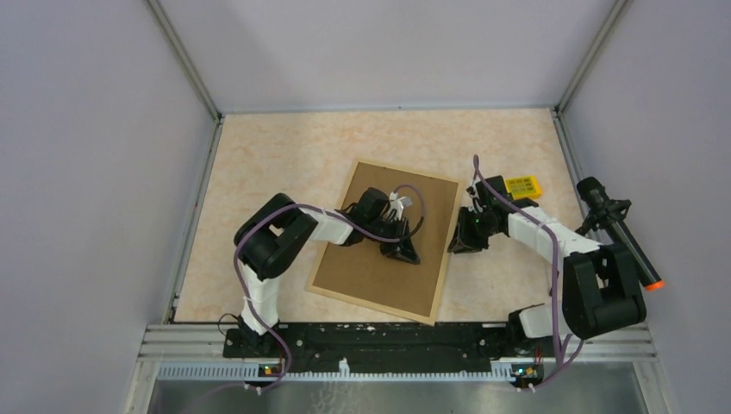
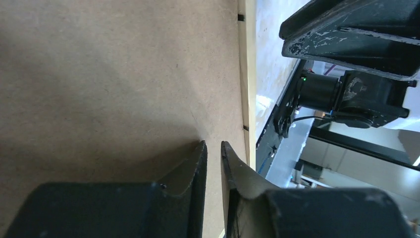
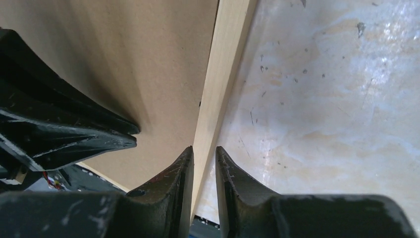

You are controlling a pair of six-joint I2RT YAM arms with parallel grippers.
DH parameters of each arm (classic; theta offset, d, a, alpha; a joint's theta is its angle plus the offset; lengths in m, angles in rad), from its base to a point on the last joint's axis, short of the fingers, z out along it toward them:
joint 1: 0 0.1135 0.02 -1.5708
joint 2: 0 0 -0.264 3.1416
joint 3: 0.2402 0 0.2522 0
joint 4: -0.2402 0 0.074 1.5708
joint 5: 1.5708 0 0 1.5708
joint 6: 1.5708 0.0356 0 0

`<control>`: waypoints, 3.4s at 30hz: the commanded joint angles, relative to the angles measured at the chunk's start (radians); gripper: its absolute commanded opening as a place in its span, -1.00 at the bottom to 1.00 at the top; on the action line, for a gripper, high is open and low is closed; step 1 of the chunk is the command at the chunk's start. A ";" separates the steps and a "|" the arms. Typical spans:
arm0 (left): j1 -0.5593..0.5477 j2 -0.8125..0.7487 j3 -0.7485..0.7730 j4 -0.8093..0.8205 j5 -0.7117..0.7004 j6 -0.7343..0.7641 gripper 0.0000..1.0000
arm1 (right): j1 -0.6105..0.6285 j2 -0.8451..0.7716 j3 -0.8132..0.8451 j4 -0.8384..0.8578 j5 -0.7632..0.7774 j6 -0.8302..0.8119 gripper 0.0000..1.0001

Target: Put the photo into the frame

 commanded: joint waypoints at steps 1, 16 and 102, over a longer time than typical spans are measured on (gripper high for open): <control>0.003 0.052 0.031 0.046 -0.044 -0.009 -0.59 | -0.005 0.037 -0.004 0.090 -0.016 0.004 -0.55; 0.004 0.086 -0.113 0.137 -0.061 -0.043 -0.58 | -0.024 0.131 0.018 0.150 0.002 0.028 -0.53; 0.004 0.061 -0.127 0.122 -0.037 -0.034 -0.49 | 0.042 0.250 0.083 0.047 0.148 0.000 -0.34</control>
